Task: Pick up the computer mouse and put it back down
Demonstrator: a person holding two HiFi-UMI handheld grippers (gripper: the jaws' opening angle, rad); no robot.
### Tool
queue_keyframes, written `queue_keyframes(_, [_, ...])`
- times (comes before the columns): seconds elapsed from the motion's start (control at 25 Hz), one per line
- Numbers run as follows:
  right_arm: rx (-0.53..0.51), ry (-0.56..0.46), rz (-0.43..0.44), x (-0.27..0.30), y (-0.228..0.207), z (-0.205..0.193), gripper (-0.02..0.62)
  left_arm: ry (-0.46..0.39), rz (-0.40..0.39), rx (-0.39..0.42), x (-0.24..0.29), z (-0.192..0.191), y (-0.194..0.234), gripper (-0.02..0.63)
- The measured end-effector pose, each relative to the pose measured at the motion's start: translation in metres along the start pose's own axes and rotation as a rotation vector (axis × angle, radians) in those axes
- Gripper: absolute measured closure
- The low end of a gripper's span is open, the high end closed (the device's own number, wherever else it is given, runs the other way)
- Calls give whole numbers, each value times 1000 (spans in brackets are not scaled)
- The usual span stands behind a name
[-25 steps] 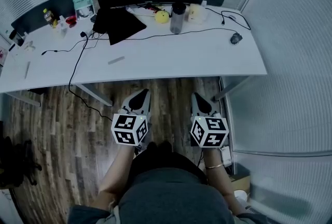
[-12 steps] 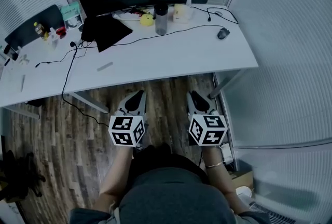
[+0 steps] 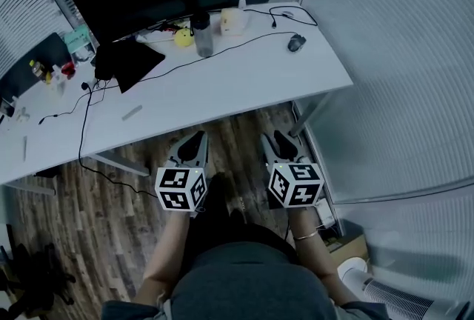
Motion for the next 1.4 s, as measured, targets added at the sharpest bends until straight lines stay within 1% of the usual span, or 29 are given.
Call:
queue_keyframes(0.24, [42,-21,-55,15,-21,13,437,8,-60,21,39,10,2,574])
queue_keyframes(0.4, [64,-38,-98,34,-33,25,434,24,-109,33,74,17,8,574])
queue_keyframes(0.56, [74,-45,-148,61,-48,40,420,42,-159,47,114,26,17,574])
queue_keyframes(1.0, [121,-43,-293,137,-79,80,408,84,-287,85,212,55,47,574])
queue_keyframes(1.16, [120,-41,-345,160,-90,94,402,97,-332,96,242,64,55,574])
queue_keyframes(1.4, [102,-29,-415,188,-104,107,373,111,-400,89,276,71,61,574])
Point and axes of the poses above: the fingertips, and each gripper's own axes: x forward along the fingers, y to its left, z out of its top, the point moved 6 cm from there along -x, backward along the fingers, and after that the axes turned 3 degrees about x, right-handed, at the moved point
